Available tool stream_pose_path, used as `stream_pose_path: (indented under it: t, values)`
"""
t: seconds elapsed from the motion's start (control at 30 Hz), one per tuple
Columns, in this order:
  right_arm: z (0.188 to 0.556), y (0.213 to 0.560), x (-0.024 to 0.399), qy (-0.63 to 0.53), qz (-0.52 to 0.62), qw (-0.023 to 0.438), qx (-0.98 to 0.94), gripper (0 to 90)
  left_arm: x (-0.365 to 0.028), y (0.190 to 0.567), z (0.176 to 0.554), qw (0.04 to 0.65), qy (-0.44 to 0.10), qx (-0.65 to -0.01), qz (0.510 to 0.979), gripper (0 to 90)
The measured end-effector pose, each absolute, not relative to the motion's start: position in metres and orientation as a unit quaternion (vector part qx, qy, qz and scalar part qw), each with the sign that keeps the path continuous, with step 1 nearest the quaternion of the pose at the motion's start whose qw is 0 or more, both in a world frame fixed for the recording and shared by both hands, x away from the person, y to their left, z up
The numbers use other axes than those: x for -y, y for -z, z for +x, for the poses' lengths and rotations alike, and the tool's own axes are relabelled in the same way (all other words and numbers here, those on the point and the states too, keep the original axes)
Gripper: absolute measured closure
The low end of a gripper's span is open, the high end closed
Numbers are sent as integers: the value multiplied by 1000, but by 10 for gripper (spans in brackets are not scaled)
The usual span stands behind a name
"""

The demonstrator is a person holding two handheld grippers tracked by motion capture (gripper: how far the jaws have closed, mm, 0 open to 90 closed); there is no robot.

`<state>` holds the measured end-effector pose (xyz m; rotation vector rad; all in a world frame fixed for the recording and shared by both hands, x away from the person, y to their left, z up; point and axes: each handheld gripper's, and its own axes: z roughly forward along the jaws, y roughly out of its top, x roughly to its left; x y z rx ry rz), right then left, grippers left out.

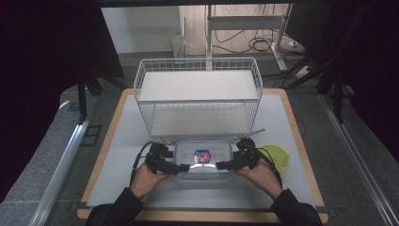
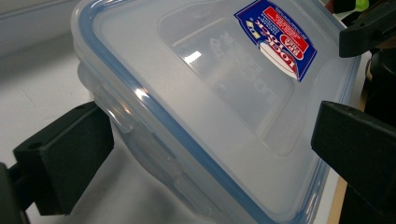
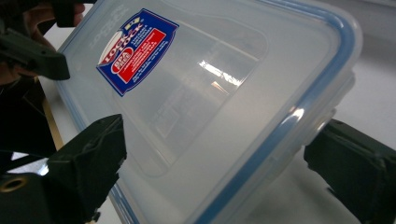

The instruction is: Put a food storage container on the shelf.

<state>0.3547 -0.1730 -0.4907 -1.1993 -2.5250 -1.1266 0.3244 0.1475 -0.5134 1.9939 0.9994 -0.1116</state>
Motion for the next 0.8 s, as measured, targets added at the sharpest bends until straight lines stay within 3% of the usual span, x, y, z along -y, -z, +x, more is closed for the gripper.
stream_pose_path:
  t: [0.1, 0.33, 0.4, 0.47, 0.53, 0.8]
  values:
    - [352, 489, 169, 369, -397, 55, 839, 41, -147, 511, 320, 434, 35, -393, 810, 0]
    - [338, 477, 173, 381, -391, 15, 837, 179, -153, 505, 300, 442, 4, -373, 816, 99]
    - [335, 476, 177, 386, -392, 18, 835, 227, -158, 506, 296, 456, 9, -381, 804, 140]
    - [332, 475, 182, 396, -393, 23, 830, 294, -167, 507, 294, 481, 22, -397, 781, 264]
    - [329, 474, 188, 406, -394, 28, 824, 344, -171, 507, 291, 492, 26, -400, 773, 333]
    - [328, 477, 202, 425, -405, 76, 806, 452, -177, 509, 282, 512, 39, -419, 749, 443]
